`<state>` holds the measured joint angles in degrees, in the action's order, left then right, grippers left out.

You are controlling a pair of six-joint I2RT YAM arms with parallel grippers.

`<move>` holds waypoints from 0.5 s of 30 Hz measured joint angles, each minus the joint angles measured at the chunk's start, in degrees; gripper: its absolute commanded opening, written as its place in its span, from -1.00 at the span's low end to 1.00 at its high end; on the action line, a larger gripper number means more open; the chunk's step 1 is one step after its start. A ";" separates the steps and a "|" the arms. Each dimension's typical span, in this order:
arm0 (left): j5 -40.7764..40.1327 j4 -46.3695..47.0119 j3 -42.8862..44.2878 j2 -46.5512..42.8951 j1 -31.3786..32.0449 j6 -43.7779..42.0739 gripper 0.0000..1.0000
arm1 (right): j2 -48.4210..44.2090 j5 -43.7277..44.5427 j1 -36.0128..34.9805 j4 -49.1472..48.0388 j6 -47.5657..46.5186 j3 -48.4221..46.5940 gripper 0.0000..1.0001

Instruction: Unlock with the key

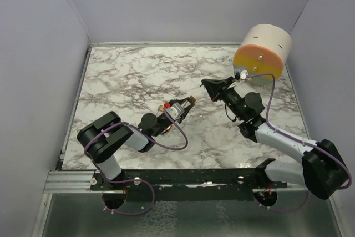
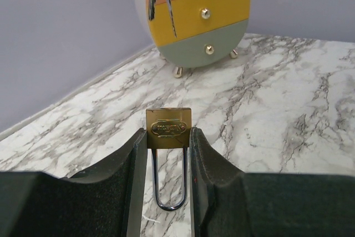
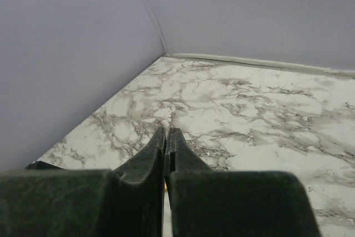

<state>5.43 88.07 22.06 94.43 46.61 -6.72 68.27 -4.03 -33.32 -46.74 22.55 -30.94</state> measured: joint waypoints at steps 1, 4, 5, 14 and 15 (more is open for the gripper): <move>0.00 0.00 0.00 0.52 0.00 -0.15 -1.00 | -0.13 -0.39 0.00 0.00 -0.42 0.00 -0.99; 0.00 0.00 0.37 1.81 0.00 -0.48 -1.00 | -0.52 -1.88 0.00 -0.02 -1.66 0.00 -0.99; 0.02 0.00 0.70 2.03 0.00 -0.52 -1.00 | -0.61 -2.51 0.00 -0.02 -2.03 0.00 -0.99; 0.00 0.04 2.03 2.10 0.00 -1.38 -1.00 | -1.66 -5.99 0.00 -0.07 -3.72 0.26 -0.99; 0.00 0.04 2.03 2.08 0.00 -1.44 -1.00 | -1.70 -6.16 0.00 -0.09 -3.78 0.37 -0.99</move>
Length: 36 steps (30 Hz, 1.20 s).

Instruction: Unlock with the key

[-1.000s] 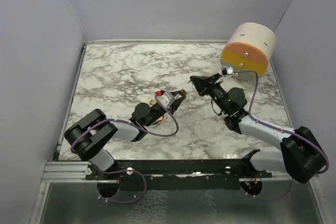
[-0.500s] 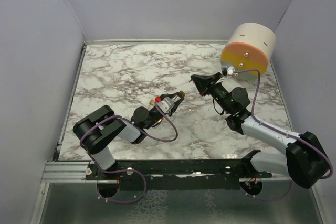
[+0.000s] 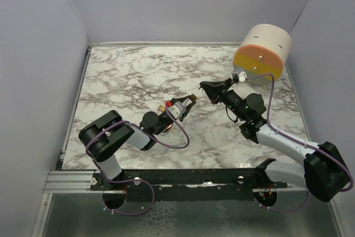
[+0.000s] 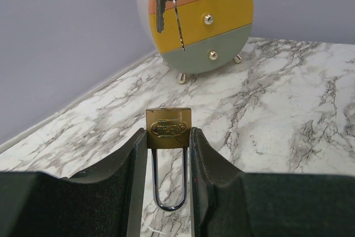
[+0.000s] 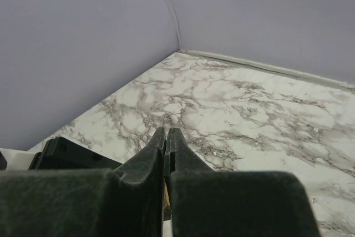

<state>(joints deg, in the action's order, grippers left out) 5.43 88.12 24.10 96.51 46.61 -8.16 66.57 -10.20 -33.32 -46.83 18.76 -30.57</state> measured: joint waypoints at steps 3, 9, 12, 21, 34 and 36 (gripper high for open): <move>0.00 0.00 0.00 -0.33 0.00 -0.22 -1.00 | -0.07 -0.44 0.00 0.02 -0.02 0.37 -0.99; 0.02 0.00 0.00 -1.60 0.00 -0.37 -1.00 | -0.07 -1.11 0.00 0.09 0.00 0.83 -0.98; 0.04 0.00 0.00 -2.19 0.00 -0.37 -1.00 | -0.07 -1.29 0.00 0.09 0.02 1.01 -0.99; 0.11 0.00 0.00 -2.71 0.00 -0.35 -1.00 | -0.07 -1.77 0.00 0.09 0.44 1.05 -0.99; 0.70 0.02 0.92 -2.78 0.00 -0.09 -1.00 | 0.31 -2.32 0.00 0.11 0.68 1.05 -0.98; 0.79 0.02 0.92 -2.78 0.00 -0.07 -1.00 | 0.37 -2.36 0.00 0.09 0.87 1.05 -0.99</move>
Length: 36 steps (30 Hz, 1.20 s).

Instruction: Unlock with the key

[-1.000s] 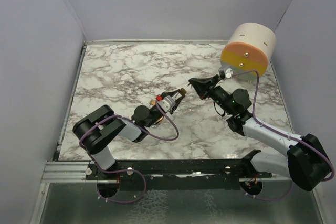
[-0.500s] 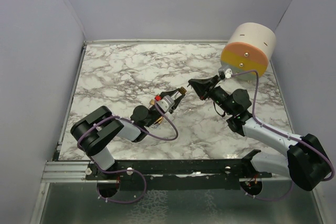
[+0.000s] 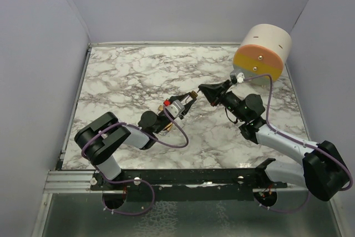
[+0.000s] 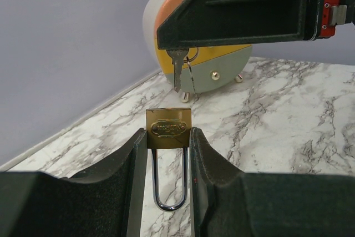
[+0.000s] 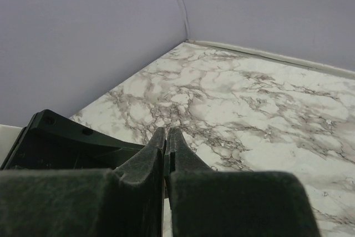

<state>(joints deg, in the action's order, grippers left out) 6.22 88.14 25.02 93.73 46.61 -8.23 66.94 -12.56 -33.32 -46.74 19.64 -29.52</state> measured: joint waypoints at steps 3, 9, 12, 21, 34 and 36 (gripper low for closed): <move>0.13 0.00 0.00 -0.09 0.00 0.07 -1.00 | 0.17 -0.02 0.00 0.00 0.15 0.00 -0.99; 0.52 0.00 0.00 -0.85 0.00 0.15 -1.00 | 0.55 -0.20 0.00 0.00 0.26 0.00 -0.99; 0.81 0.00 0.00 -0.96 0.00 0.17 -1.00 | 0.68 -0.22 0.00 0.02 0.26 0.00 -0.99; 1.27 -0.02 0.00 -1.07 0.00 0.17 -1.00 | 0.90 -0.37 0.00 -0.02 0.87 0.00 -0.99; 1.36 -0.02 0.04 -1.07 0.00 0.17 -1.00 | 1.55 -0.68 0.00 -0.83 1.75 0.00 -0.99; 1.36 -0.02 0.04 -1.07 0.00 0.15 -1.00 | 1.70 -0.72 0.00 -0.90 1.77 -0.07 -0.99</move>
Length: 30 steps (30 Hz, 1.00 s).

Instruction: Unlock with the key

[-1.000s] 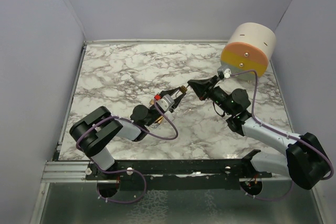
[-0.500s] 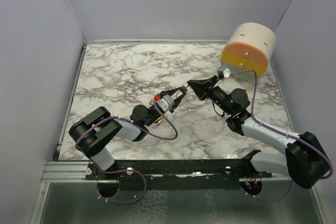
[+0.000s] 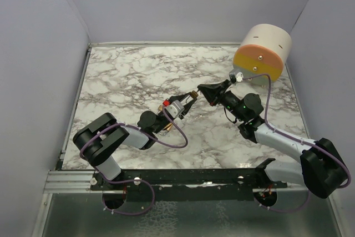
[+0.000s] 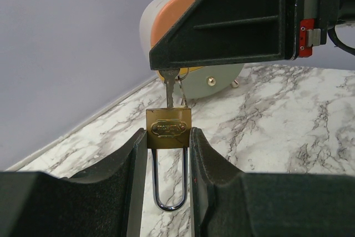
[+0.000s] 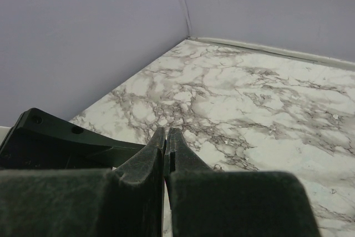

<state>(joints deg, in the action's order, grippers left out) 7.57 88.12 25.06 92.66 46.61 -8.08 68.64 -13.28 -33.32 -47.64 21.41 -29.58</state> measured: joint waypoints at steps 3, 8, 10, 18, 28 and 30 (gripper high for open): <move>0.00 0.00 0.00 0.00 0.00 0.00 -1.00 | 0.13 -0.07 0.00 -0.13 0.04 -0.04 -0.98; 0.00 0.00 0.02 0.00 0.00 0.00 -1.00 | 0.33 -0.09 -0.02 -0.39 0.39 -0.07 -0.99; 0.00 0.00 0.02 0.00 0.00 0.02 -1.00 | 0.37 -0.11 -0.07 -0.42 0.42 -0.13 -0.99; -0.02 -0.02 0.04 0.00 0.00 0.00 -1.00 | 0.37 -0.11 -0.13 -0.42 0.48 -0.15 -0.99; -0.04 -0.04 0.76 0.02 0.00 0.00 -1.00 | 0.37 -0.17 -0.24 -1.22 0.79 -0.28 -0.99; -0.04 -0.07 0.76 0.02 0.00 0.00 -1.00 | 0.37 -0.15 -0.28 -1.22 0.79 -0.28 -0.99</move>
<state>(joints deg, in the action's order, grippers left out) 7.53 88.05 25.82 92.68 46.61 -8.08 69.01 -13.43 -33.61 -48.86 22.20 -29.87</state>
